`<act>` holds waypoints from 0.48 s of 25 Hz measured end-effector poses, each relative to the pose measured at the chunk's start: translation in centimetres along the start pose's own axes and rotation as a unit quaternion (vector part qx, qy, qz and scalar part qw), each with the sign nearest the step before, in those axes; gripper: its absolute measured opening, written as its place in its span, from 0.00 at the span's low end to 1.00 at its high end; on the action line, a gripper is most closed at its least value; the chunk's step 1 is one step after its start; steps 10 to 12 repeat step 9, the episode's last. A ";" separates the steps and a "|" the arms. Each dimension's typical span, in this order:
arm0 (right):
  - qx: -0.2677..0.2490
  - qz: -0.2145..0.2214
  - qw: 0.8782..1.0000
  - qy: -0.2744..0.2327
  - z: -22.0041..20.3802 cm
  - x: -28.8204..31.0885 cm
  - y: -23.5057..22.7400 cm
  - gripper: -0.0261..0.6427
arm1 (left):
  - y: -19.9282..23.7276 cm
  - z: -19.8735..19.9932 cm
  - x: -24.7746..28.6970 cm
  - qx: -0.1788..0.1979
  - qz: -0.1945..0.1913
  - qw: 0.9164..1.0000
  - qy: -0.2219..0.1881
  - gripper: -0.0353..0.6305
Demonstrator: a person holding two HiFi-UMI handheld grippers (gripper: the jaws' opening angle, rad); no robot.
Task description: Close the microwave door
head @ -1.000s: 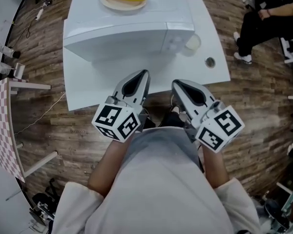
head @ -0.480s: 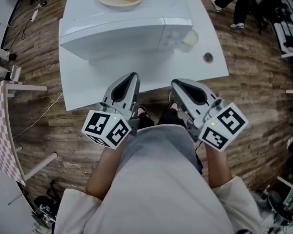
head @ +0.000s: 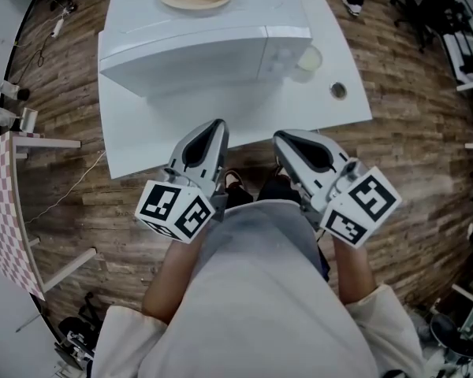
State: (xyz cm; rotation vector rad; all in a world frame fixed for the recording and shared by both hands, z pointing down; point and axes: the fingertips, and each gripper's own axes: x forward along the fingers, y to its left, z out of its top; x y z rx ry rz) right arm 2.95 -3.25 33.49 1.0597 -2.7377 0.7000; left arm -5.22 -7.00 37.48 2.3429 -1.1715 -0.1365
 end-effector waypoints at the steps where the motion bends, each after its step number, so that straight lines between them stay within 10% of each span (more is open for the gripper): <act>1: 0.000 0.001 1.000 0.001 0.0 0.0 0.0 0.07 | 0.1 0.0 0.0 0.001 0.000 1.000 -0.001 0.08; 12: -0.009 0.007 1.000 0.010 -0.3 -0.1 0.4 0.07 | 0.0 0.1 0.2 -0.002 0.001 1.000 -0.006 0.08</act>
